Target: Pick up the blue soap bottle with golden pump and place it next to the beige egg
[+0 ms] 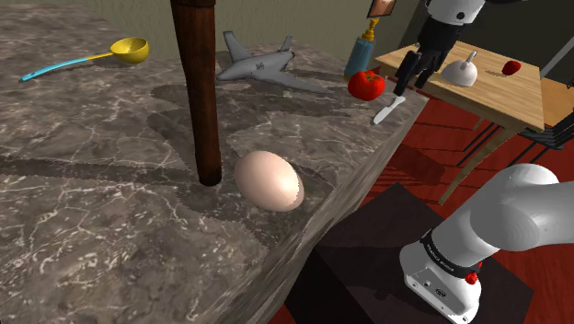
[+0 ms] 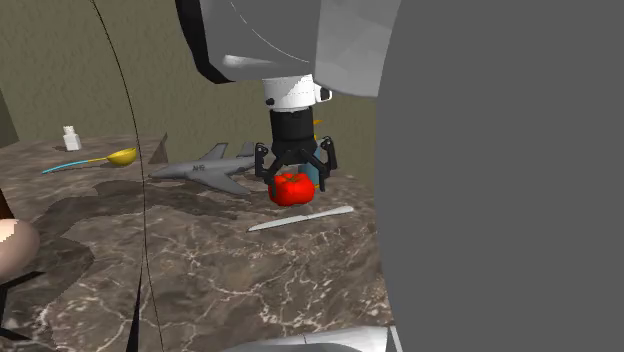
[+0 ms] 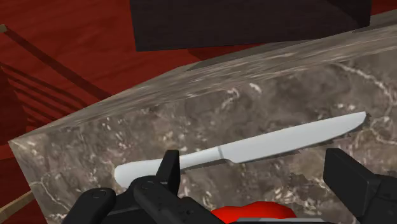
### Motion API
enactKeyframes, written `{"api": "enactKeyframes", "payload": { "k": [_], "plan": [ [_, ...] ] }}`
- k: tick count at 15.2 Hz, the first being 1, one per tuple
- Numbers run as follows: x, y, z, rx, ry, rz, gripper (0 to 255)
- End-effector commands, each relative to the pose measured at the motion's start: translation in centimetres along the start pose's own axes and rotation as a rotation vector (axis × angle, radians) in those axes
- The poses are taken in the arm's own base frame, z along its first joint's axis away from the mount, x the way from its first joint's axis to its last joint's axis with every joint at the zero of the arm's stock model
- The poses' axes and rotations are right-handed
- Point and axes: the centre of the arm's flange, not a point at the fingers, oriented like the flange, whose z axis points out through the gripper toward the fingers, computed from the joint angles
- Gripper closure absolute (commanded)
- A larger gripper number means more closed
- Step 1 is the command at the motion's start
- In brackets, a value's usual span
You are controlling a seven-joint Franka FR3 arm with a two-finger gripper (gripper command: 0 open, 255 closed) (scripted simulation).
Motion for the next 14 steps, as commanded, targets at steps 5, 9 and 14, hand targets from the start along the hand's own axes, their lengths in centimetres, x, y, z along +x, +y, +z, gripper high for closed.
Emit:
{"api": "enactKeyframes", "payload": {
  "k": [5, 9, 14],
  "plan": [
    [4.2, 1.2, -1.4, 0.025, 0.054, 0.057, 0],
    [8.2, 2.6, -2.9, 0.050, 0.108, 0.113, 0],
    [13.0, 4.8, -5.1, 0.081, 0.175, 0.184, 0]
  ]
}}
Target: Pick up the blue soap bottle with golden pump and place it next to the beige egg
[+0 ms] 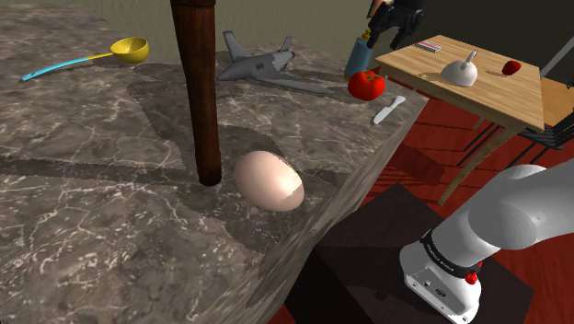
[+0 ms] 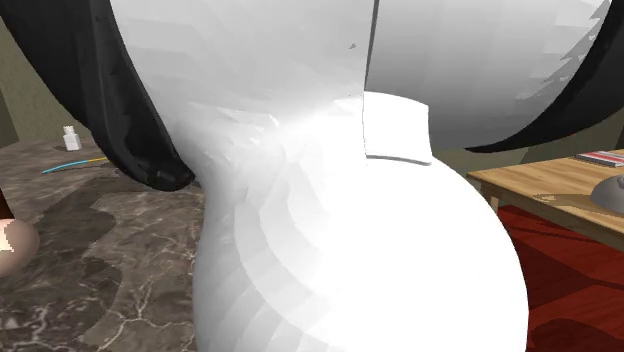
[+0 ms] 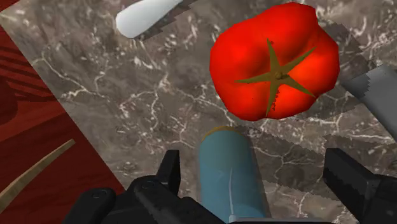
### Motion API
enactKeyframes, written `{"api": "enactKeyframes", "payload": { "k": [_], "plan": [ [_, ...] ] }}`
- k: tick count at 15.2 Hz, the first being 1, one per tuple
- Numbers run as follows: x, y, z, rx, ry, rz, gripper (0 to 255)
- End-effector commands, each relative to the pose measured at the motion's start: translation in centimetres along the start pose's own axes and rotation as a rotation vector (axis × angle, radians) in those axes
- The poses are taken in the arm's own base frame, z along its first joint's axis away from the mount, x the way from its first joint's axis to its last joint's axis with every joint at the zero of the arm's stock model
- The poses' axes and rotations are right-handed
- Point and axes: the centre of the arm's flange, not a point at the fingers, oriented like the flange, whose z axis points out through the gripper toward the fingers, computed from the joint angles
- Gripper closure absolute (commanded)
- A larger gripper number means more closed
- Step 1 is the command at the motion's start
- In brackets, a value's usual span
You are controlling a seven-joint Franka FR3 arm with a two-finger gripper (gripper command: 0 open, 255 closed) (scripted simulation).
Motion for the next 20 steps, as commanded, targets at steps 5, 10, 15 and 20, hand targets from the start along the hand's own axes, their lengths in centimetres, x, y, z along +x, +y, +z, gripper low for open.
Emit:
{"api": "enactKeyframes", "payload": {
  "k": [5, 10, 15, 20],
  "plan": [
    [4.1, 1.0, -0.1, 0.022, 0.050, 0.053, 0],
    [4.2, 0.9, 2.5, 0.022, 0.050, 0.053, 0],
    [4.2, 0.9, 2.9, 0.022, 0.050, 0.053, 0],
    [4.2, 0.9, 2.8, 0.022, 0.050, 0.053, 255]
  ]
}}
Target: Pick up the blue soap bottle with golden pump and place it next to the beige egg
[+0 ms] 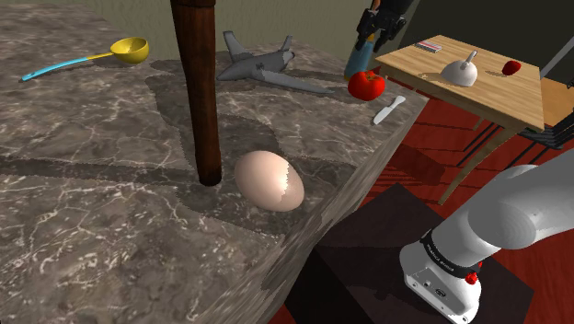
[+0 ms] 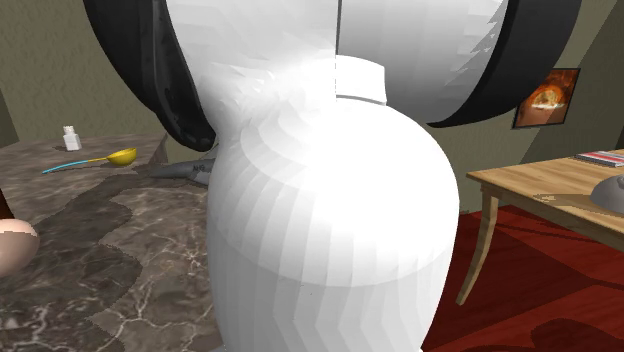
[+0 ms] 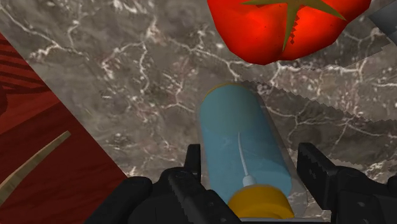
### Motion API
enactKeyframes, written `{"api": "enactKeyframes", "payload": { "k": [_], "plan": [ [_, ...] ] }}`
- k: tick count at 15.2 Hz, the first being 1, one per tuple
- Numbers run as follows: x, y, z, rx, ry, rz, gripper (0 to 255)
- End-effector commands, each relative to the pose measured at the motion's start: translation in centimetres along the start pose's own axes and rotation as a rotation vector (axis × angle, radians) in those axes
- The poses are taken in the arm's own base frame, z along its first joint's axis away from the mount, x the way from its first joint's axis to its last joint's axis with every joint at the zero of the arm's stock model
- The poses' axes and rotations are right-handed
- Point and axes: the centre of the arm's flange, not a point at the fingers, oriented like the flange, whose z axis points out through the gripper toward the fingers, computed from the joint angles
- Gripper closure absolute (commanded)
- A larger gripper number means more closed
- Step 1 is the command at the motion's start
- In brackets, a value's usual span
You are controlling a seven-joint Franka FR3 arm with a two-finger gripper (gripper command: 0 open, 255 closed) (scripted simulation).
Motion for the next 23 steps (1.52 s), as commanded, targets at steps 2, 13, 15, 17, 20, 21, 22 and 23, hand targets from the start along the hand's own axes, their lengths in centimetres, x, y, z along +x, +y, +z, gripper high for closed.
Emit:
{"api": "enactKeyframes", "payload": {
  "k": [2, 13, 15, 17, 20, 21, 22, 23],
  "plan": [
    [0.0, 0.0, 0.0, 0.000, -0.001, 0.000, 255],
    [0.6, -0.2, -2.5, 0.000, -0.001, 0.000, 255],
    [0.8, -0.2, -3.6, 0.000, -0.001, 0.000, 255],
    [1.1, -0.3, -4.6, 0.000, -0.001, 0.000, 255],
    [1.5, -0.4, -6.1, 0.000, -0.001, 0.000, 255],
    [1.6, -0.4, -6.6, 0.000, -0.001, 0.000, 255],
    [1.7, -0.4, -7.2, 0.000, -0.001, 0.000, 255],
    [1.8, -0.5, -7.7, 0.000, -0.001, 0.000, 255]
  ]
}}
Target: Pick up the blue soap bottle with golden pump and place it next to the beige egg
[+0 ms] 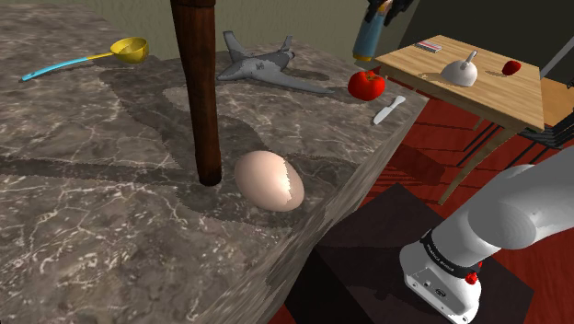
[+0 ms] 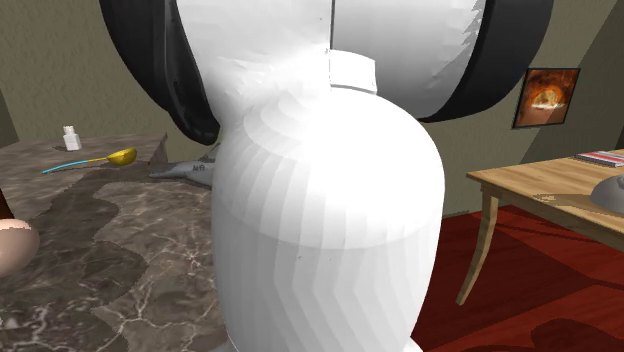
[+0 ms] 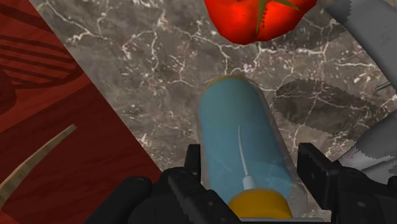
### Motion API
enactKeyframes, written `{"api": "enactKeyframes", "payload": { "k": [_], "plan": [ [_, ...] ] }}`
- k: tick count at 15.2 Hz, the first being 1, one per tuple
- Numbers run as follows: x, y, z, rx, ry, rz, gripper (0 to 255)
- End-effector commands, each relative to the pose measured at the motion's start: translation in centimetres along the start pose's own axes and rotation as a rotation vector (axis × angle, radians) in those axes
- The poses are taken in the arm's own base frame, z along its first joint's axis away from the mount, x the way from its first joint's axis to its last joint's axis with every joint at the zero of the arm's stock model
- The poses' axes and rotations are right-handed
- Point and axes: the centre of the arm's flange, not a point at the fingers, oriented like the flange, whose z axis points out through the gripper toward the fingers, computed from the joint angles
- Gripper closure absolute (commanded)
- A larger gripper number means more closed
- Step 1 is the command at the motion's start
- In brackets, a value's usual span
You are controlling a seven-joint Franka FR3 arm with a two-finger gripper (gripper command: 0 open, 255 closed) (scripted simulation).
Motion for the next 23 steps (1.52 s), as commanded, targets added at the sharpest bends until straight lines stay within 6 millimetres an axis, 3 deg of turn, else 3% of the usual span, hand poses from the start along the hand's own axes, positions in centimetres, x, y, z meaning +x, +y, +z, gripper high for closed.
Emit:
{"api": "enactKeyframes", "payload": {
  "k": [1, 23],
  "plan": [
    [0.2, 0.0, -1.1, 0.000, 0.000, 0.000, 255],
    [2.9, -0.7, -12.4, 0.000, 0.000, 0.000, 255]
  ]
}}
